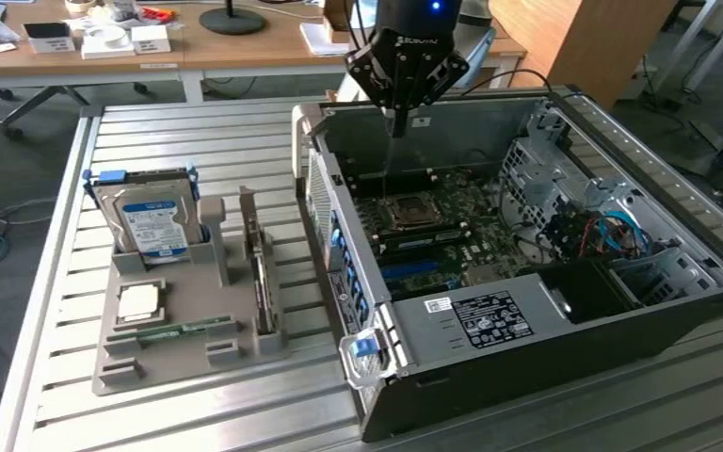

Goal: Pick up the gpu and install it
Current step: 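Reach for the gpu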

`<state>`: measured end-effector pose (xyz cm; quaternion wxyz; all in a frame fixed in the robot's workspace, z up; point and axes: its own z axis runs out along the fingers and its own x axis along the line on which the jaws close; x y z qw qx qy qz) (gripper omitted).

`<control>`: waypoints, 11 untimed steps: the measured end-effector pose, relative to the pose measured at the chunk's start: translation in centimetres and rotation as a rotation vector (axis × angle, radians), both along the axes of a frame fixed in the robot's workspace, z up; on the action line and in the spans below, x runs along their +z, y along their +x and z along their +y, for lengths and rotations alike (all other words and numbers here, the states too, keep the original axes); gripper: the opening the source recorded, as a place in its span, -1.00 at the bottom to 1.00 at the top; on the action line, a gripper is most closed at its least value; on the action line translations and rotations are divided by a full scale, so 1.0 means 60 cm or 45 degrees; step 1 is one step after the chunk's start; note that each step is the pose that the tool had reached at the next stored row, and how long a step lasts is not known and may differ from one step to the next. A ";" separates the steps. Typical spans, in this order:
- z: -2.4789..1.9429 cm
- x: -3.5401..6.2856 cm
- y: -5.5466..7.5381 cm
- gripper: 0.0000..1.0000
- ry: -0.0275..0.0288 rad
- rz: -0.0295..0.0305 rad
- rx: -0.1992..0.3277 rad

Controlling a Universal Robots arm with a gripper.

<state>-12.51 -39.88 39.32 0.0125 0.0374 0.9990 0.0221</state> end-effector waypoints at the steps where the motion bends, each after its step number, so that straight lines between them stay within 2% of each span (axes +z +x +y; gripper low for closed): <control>1: 0.0000 0.000 -0.001 -0.79 0.0000 -0.0001 0.000; 11: 0.0000 -0.001 -0.015 -0.79 0.0000 -0.0001 0.000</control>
